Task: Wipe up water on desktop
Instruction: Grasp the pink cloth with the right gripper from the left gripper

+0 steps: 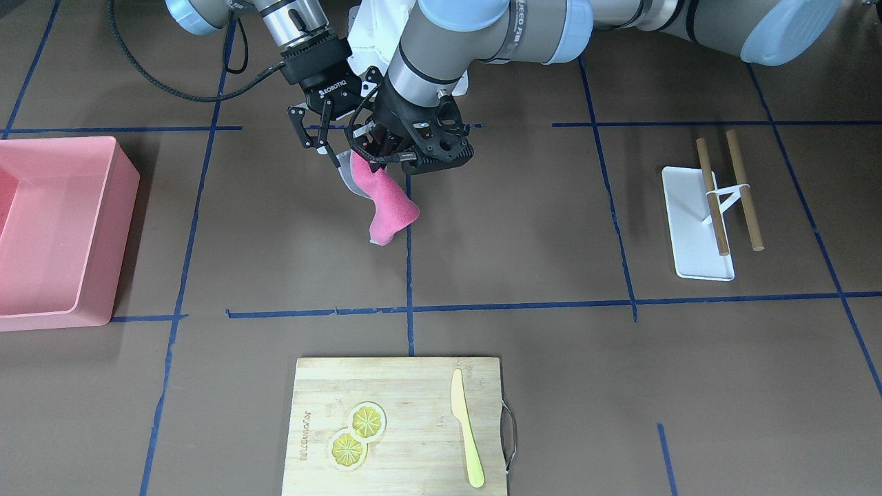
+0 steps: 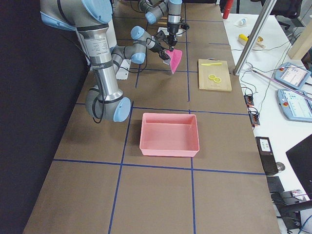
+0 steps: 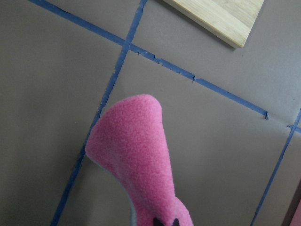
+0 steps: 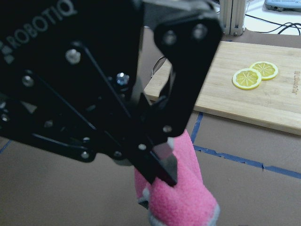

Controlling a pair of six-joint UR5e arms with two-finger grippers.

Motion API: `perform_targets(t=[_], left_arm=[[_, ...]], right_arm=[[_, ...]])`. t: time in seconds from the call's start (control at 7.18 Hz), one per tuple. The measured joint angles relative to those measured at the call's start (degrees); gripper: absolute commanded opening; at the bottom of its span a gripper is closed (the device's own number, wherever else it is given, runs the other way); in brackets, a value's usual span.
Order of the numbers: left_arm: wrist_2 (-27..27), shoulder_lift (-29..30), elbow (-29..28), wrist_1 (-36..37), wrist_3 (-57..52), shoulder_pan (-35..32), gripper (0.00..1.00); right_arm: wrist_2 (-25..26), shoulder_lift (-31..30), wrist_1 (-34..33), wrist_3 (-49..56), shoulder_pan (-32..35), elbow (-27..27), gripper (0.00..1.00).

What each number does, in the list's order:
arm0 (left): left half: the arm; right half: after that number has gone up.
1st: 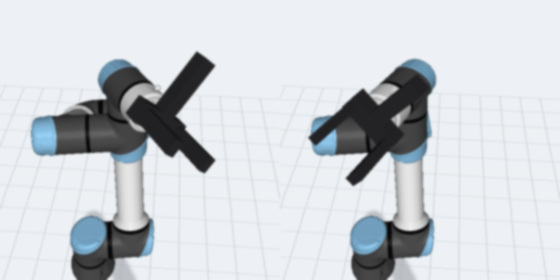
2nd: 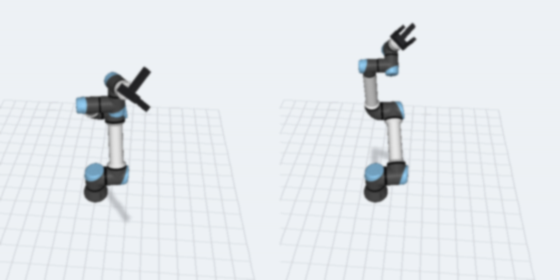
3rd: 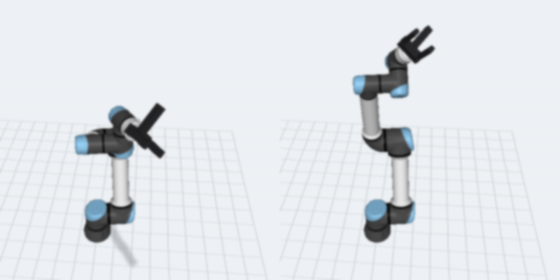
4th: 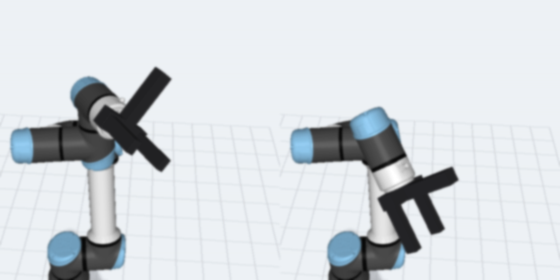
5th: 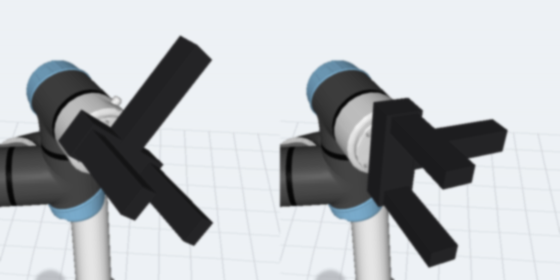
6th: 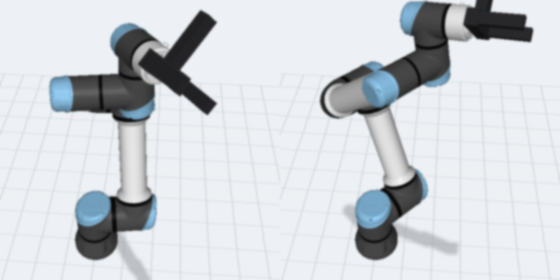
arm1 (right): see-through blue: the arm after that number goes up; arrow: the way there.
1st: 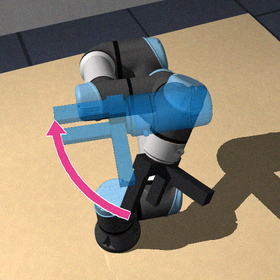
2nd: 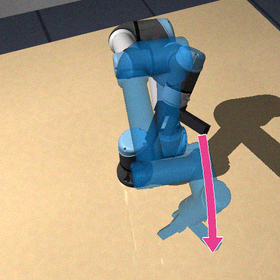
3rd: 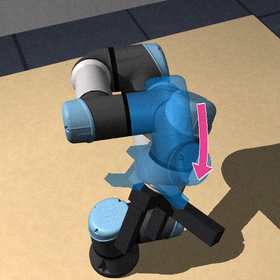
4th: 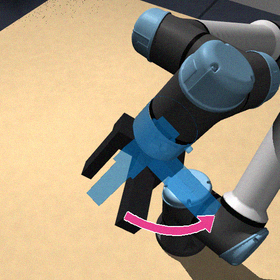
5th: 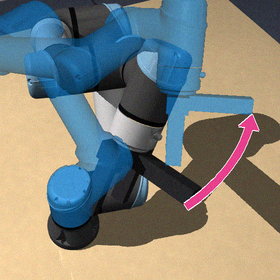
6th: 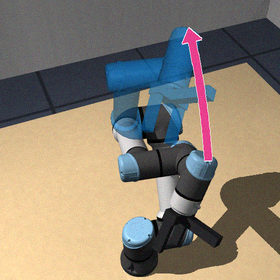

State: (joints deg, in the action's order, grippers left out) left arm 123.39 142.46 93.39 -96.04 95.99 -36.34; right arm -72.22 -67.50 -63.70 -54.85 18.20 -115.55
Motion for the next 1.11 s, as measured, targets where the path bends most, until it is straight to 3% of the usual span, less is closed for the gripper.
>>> perform_targets(t=[0.7,0.84,1.11], left_arm=[[5.4,-0.6,2.0,0.3,0.8,0.0,0.0],[6.1,-0.7,2.1,0.3,0.9,0.0,0.0],[6.5,-0.7,2.3,0.3,0.9,-0.1,0.0]], right_arm=[[8.3,0.0,0.2,1.4,-4.1,0.5,0.93],[9.5,-0.1,0.2,1.4,-4.9,0.5,0.84],[11.2,-0.4,0.4,1.4,-5.9,0.4,0.44]])
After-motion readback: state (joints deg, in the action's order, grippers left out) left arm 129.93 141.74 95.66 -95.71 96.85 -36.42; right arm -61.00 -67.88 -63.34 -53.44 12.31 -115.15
